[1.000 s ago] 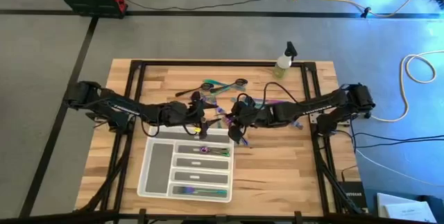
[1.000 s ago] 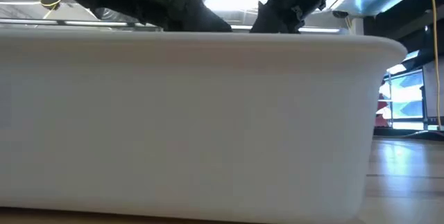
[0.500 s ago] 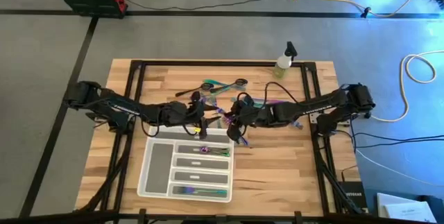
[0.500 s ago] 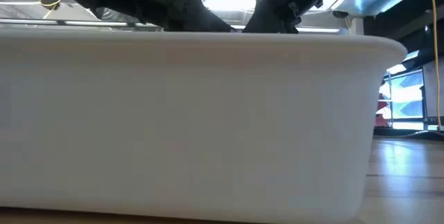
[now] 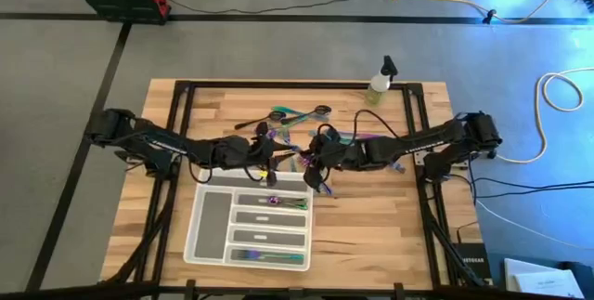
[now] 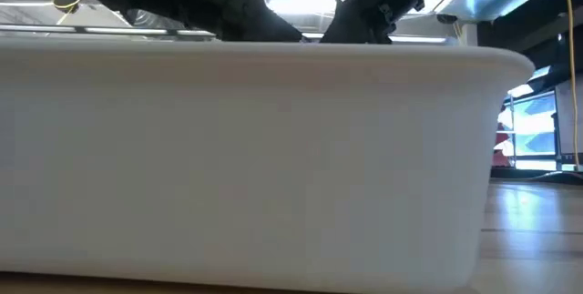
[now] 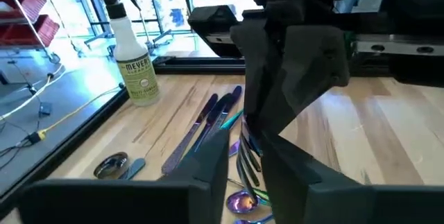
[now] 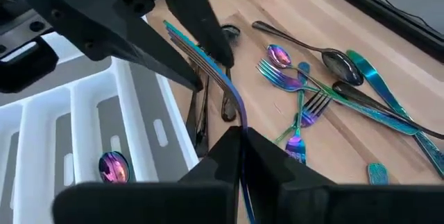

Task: Sort silverware
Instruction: Put the blue fork into the white silverware tray

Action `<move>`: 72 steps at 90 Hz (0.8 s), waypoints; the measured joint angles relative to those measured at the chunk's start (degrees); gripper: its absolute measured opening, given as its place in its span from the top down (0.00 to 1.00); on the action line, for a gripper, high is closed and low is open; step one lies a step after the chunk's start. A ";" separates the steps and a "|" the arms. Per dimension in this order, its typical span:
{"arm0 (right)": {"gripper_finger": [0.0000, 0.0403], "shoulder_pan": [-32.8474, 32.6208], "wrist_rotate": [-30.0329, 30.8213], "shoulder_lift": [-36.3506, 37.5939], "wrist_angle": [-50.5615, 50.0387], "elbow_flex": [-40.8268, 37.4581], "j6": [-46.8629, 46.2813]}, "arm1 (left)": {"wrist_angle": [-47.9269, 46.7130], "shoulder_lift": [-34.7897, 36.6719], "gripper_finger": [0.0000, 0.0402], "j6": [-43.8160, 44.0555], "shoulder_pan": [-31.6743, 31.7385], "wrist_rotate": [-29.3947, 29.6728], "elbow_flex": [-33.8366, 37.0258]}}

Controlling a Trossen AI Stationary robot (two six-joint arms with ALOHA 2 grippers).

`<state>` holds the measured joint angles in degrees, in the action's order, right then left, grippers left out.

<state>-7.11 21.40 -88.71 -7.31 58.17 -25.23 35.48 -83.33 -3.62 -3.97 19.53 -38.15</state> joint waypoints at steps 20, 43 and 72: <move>1.00 0.00 0.01 0.00 0.02 0.00 0.00 | -0.09 0.00 0.99 -0.44 0.00 0.01 0.00; 0.99 0.00 -0.10 0.00 0.06 0.00 0.30 | -0.28 0.02 1.00 -0.48 0.00 0.02 0.00; 0.70 -0.44 -0.84 0.00 2.01 0.00 5.00 | -0.67 0.02 1.00 -0.48 0.00 1.86 0.02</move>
<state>-7.55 20.56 -88.71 -5.30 58.17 -20.23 34.82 -83.31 -4.10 -3.97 21.39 -38.13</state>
